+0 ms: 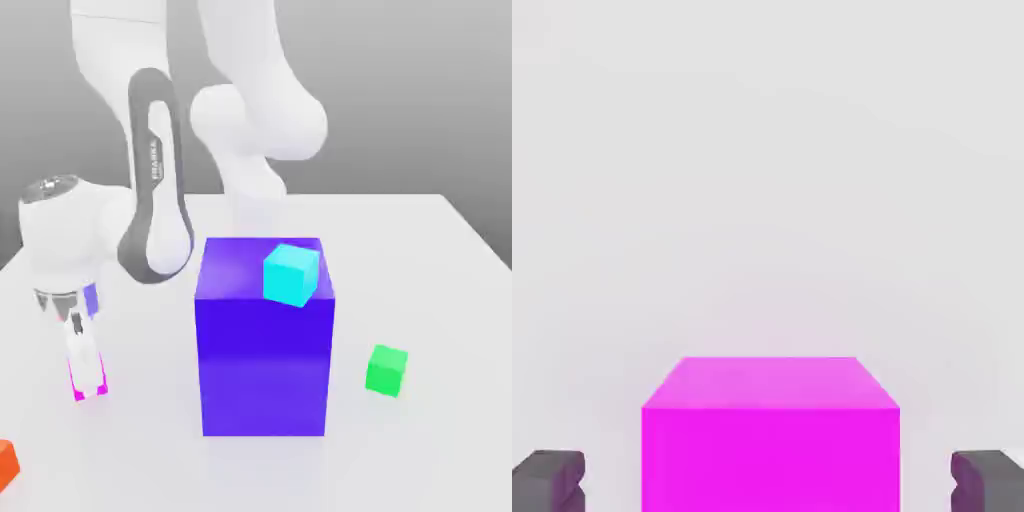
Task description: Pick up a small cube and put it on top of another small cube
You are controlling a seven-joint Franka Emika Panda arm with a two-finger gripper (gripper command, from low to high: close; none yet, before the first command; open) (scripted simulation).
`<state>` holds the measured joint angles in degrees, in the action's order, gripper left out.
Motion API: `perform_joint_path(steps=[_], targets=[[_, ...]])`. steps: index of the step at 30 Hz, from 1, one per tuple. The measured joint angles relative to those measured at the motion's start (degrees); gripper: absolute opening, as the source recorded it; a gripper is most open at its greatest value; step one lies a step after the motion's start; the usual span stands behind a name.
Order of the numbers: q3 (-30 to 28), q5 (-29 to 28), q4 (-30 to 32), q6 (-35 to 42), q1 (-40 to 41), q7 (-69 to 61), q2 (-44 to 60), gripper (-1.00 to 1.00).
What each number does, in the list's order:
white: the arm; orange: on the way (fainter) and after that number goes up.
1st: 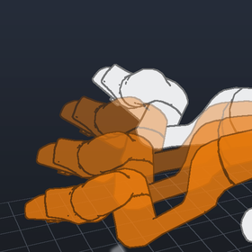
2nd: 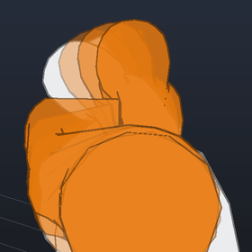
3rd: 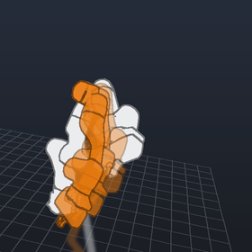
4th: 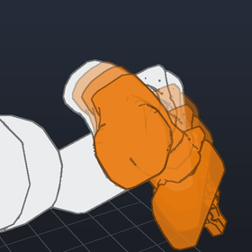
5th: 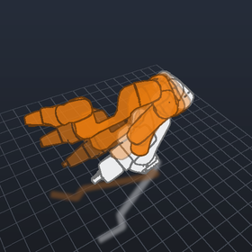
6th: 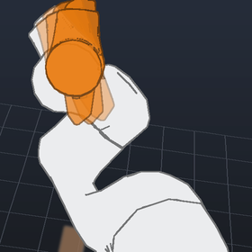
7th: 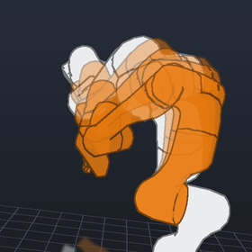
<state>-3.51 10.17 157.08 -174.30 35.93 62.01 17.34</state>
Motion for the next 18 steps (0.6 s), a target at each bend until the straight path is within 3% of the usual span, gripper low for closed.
perform_joint_path(steps=[7, 12, 18], targets=[[-1.31, -1.55, 0.63, 2.40, -0.97, 1.26, -3.07, -1.00], [-4.49, -8.01, 2.23, 10.00, -2.56, 4.71, -12.28, -1.00], [-5.26, -17.34, -1.98, 13.20, -0.87, -9.71, -10.60, -1.00]])
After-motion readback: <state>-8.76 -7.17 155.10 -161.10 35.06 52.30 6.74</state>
